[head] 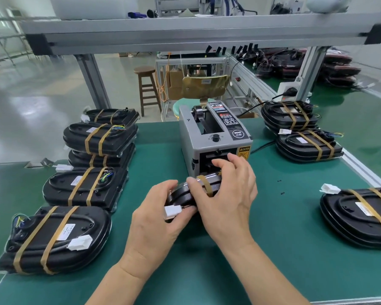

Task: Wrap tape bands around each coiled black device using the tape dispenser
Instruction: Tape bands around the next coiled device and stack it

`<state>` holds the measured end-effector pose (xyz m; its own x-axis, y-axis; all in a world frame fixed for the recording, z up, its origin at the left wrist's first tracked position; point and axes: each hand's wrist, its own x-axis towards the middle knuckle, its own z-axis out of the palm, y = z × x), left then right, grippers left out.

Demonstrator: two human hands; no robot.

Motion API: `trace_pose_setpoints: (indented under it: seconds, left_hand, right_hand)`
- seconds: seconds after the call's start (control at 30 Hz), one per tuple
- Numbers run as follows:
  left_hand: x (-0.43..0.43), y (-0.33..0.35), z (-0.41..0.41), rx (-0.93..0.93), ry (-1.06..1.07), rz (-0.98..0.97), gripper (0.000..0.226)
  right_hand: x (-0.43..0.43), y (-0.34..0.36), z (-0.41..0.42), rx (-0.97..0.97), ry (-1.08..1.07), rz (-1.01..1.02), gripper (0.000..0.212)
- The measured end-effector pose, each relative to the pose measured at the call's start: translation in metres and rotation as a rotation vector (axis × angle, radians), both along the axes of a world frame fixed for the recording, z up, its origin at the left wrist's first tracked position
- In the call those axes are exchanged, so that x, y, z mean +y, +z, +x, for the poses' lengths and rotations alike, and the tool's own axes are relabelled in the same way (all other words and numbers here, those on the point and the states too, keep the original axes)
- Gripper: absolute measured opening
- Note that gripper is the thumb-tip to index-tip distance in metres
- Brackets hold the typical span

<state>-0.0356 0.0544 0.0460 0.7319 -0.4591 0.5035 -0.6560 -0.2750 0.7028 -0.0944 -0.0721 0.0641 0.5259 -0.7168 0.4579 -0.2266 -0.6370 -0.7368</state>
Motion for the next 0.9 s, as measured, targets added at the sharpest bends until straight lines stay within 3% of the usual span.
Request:
trace_pose_setpoints:
  seconds: [0.1, 0.2, 0.3, 0.43, 0.57, 0.67, 0.8, 0.9]
  left_hand:
    - [0.002, -0.002, 0.001, -0.018, -0.025, 0.001, 0.061]
    - [0.001, -0.007, 0.0, 0.111, -0.022, -0.071, 0.068]
    - [-0.001, -0.01, 0.004, 0.245, -0.059, -0.169, 0.064]
    - [0.003, 0.003, 0.024, 0.293, -0.127, -0.219, 0.06]
    - [0.014, 0.027, 0.059, 0.384, -0.171, -0.309, 0.036]
    - [0.024, 0.041, 0.083, 0.454, -0.158, -0.348, 0.037]
    - [0.04, 0.049, 0.108, 0.497, -0.095, -0.391, 0.036]
    - [0.053, 0.056, 0.123, 0.546, -0.069, -0.426, 0.031]
  right_hand:
    - [-0.002, -0.001, -0.002, -0.009, 0.021, -0.009, 0.049]
    - [-0.005, -0.001, -0.006, -0.032, 0.049, -0.015, 0.044]
    - [-0.009, 0.0, -0.011, -0.137, 0.076, 0.014, 0.045]
    - [-0.025, 0.0, -0.02, -0.297, 0.086, 0.114, 0.053]
    - [-0.035, 0.002, -0.017, -0.269, 0.189, 0.273, 0.045]
    - [-0.026, 0.005, -0.007, -0.201, 0.287, 0.343, 0.047]
    - [-0.006, 0.01, 0.009, -0.244, 0.294, 0.413, 0.066]
    - [0.015, 0.009, 0.014, -0.267, 0.292, 0.457, 0.066]
